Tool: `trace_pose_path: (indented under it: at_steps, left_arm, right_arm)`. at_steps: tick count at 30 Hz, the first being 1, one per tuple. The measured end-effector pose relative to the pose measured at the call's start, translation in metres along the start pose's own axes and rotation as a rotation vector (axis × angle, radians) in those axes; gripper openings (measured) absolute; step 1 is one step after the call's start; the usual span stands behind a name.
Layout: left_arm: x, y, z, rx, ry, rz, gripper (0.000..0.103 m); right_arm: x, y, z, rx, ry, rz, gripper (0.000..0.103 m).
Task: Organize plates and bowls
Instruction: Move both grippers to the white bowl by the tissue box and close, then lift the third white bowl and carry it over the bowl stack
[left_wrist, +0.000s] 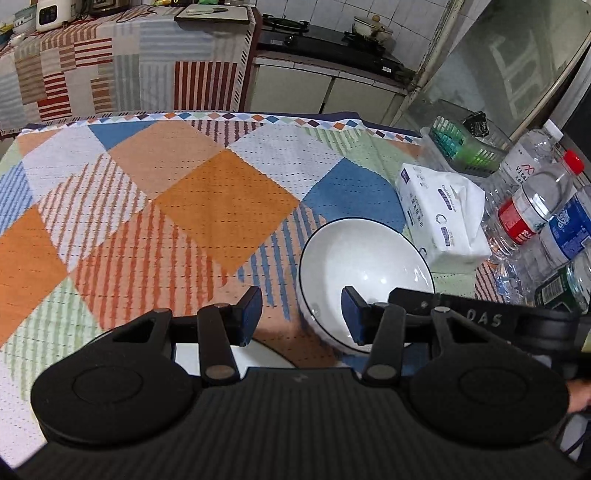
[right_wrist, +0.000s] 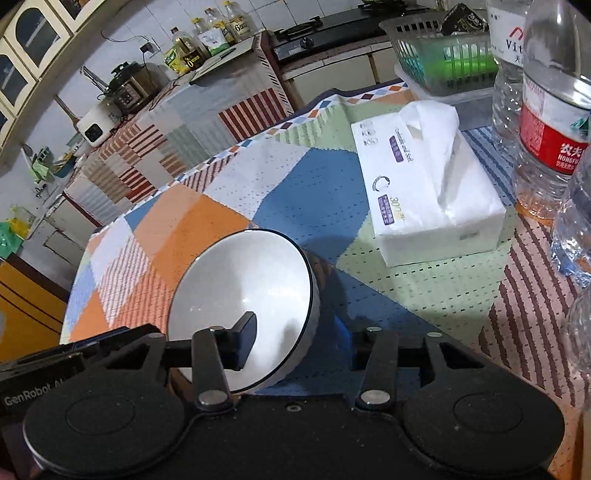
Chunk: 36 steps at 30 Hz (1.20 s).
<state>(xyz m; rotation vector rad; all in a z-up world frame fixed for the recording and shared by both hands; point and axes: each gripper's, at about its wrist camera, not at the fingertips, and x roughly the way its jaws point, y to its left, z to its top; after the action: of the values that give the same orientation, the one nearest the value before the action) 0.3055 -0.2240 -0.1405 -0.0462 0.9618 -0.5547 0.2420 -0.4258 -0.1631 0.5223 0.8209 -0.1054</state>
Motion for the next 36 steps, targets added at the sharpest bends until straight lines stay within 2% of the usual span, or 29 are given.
trace_pose_path:
  at_steps: [5, 7, 10, 12, 14, 15, 16, 17, 20, 26, 29, 31, 36]
  left_arm:
    - [0.02, -0.004, -0.005, 0.011, 0.056, 0.02, 0.044]
    - [0.023, -0.005, -0.007, 0.012, 0.05, 0.021, 0.044]
    - [0.027, -0.005, -0.008, 0.005, 0.051, 0.013, 0.041]
    - [0.028, -0.004, -0.008, -0.004, 0.05, -0.003, 0.033]
    - [0.029, -0.002, -0.007, -0.02, 0.057, -0.049, 0.017]
    - [0.028, -0.004, -0.007, -0.026, 0.059, -0.047, 0.016]
    - [0.027, -0.007, -0.007, -0.025, 0.065, -0.036, 0.016]
    - [0.026, -0.01, -0.007, -0.017, 0.077, -0.021, 0.015]
    - [0.02, -0.016, -0.009, -0.006, 0.118, 0.004, 0.015]
    - [-0.013, -0.012, -0.01, -0.036, 0.174, -0.037, 0.015]
    - [-0.032, -0.013, -0.014, -0.019, 0.214, -0.051, 0.016]
    - [-0.047, -0.016, -0.019, 0.009, 0.207, -0.068, 0.016]
    - [-0.085, -0.024, -0.033, 0.029, 0.199, -0.051, 0.016]
  right_arm:
    - [0.009, -0.002, -0.001, 0.015, 0.002, 0.006, 0.033]
    - [0.012, -0.006, -0.001, 0.027, -0.001, 0.001, 0.023]
    - [0.014, -0.013, -0.001, 0.043, -0.014, 0.02, 0.02]
    - [0.014, -0.013, -0.002, 0.022, -0.029, -0.001, 0.019]
    - [0.015, -0.015, -0.003, -0.002, -0.039, -0.041, 0.019]
    - [0.017, -0.017, -0.002, 0.006, -0.036, -0.034, 0.016]
    - [0.018, -0.02, -0.001, 0.023, -0.034, -0.007, 0.008]
    - [0.018, -0.021, 0.001, 0.034, -0.022, 0.012, 0.009]
    - [0.015, -0.016, 0.001, 0.015, -0.001, -0.004, 0.01]
    - [-0.006, -0.015, -0.005, 0.023, 0.048, 0.048, 0.011]
    - [-0.023, -0.012, -0.013, 0.015, 0.06, 0.09, 0.012]
    - [-0.035, -0.01, -0.02, 0.003, 0.055, 0.105, 0.012]
    - [-0.065, -0.004, -0.038, -0.009, 0.047, 0.147, 0.013]
